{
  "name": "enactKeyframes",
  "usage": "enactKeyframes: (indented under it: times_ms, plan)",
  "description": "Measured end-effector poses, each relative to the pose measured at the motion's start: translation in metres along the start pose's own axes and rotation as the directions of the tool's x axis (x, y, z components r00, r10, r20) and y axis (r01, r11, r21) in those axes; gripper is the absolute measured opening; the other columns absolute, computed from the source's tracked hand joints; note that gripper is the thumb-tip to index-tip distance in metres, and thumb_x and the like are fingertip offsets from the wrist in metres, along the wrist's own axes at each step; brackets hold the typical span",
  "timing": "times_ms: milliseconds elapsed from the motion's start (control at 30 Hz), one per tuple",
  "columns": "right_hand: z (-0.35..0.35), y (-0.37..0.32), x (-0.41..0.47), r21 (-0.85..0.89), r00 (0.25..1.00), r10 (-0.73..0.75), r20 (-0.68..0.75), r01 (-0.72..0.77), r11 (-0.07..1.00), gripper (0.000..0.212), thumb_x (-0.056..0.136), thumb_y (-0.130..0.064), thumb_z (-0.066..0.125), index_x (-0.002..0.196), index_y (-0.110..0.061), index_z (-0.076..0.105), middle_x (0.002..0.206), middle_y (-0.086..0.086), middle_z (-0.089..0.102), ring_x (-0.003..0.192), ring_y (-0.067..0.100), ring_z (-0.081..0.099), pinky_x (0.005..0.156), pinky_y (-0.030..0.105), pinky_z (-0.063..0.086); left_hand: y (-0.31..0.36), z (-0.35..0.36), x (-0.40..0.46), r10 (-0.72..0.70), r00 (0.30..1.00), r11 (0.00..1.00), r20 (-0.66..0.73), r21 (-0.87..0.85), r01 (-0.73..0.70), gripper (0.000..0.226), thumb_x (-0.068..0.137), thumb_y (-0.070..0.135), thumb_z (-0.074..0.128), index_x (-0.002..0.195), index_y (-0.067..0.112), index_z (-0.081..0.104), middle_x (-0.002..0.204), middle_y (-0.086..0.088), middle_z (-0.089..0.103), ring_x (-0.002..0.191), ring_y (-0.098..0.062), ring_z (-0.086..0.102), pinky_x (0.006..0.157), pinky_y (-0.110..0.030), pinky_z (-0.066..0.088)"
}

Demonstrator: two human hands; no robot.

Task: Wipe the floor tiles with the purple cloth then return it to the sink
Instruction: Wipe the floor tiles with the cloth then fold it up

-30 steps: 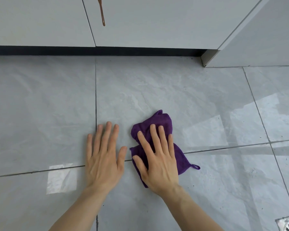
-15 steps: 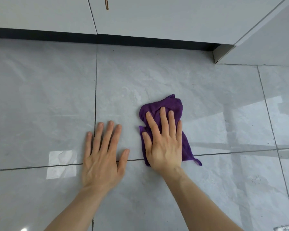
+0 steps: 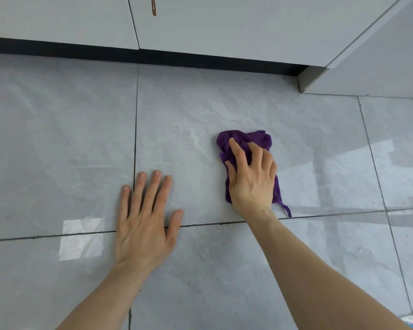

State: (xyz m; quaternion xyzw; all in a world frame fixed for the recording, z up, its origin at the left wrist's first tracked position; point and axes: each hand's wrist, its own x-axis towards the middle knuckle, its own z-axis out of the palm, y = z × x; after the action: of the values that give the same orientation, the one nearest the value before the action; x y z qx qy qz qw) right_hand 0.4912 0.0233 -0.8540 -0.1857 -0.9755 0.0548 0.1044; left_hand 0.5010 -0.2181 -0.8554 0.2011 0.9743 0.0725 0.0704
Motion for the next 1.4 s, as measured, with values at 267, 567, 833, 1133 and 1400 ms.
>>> enactKeyframes:
  times_ms: [267, 567, 833, 1133, 1400]
  plan:
    - [-0.075, 0.026, 0.008, 0.42, 0.89, 0.342, 0.302, -0.446, 0.79, 0.027, 0.097, -0.038, 0.061, 0.123, -0.036, 0.054, 0.096, -0.004, 0.07, 0.087, 0.025, 0.067, 0.072, 0.038, 0.054, 0.001, 0.0, 0.001, -0.002, 1.0, 1.0, -0.017, -0.011, 0.002, 0.073, 0.099, 0.054, 0.033, 0.162, 0.021, 0.022, 0.172, 0.0, 0.021, 0.161, -0.025, 0.011, 0.129, -0.054, 0.015]
    - [-0.068, 0.012, -0.04, 0.343, 0.914, 0.237, 0.33, -0.349, 0.872, 0.028, 0.087, -0.056, 0.068, 0.09, -0.028, 0.068, 0.109, -0.011, 0.059, 0.098, 0.014, 0.059, 0.078, 0.029, 0.047, 0.001, 0.0, 0.001, -0.003, 1.0, 1.0, -0.023, -0.006, 0.003, 0.074, 0.098, 0.054, 0.034, 0.162, 0.019, 0.023, 0.172, -0.002, 0.021, 0.161, -0.025, 0.01, 0.129, -0.055, 0.016]
    - [-0.028, -0.022, -0.081, 0.103, 0.954, 0.247, 0.168, -0.267, 0.958, 0.092, 0.091, -0.076, 0.043, 0.161, -0.022, 0.021, 0.17, 0.01, 0.018, 0.159, 0.028, 0.004, 0.126, 0.056, 0.014, 0.002, -0.002, 0.001, -0.014, 1.0, 1.0, -0.015, -0.004, 0.014, 0.074, 0.098, 0.055, 0.033, 0.162, 0.019, 0.022, 0.172, -0.002, 0.021, 0.161, -0.026, 0.011, 0.128, -0.055, 0.017]
    - [-0.006, -0.026, -0.069, 0.095, 0.986, 0.105, 0.133, -0.118, 0.989, 0.063, 0.104, -0.051, 0.044, 0.154, -0.014, 0.04, 0.166, 0.016, 0.028, 0.157, 0.033, 0.017, 0.125, 0.055, 0.02, 0.003, -0.002, 0.0, -0.016, 1.0, 1.0, 0.006, 0.0, 0.016, 0.074, 0.099, 0.054, 0.034, 0.163, 0.021, 0.017, 0.173, -0.001, 0.017, 0.161, -0.025, 0.006, 0.129, -0.055, 0.013]
    - [-0.02, -0.036, -0.104, 0.315, 0.972, -0.151, 0.178, 0.089, 0.945, 0.047, 0.106, -0.04, 0.046, 0.148, -0.019, 0.05, 0.168, 0.004, 0.027, 0.159, 0.022, 0.01, 0.128, 0.05, 0.013, 0.004, -0.001, 0.0, -0.033, 0.999, 0.999, -0.01, -0.003, 0.033, 0.069, 0.1, 0.05, 0.032, 0.163, 0.022, 0.019, 0.172, -0.001, 0.019, 0.161, -0.024, 0.009, 0.128, -0.055, 0.015]
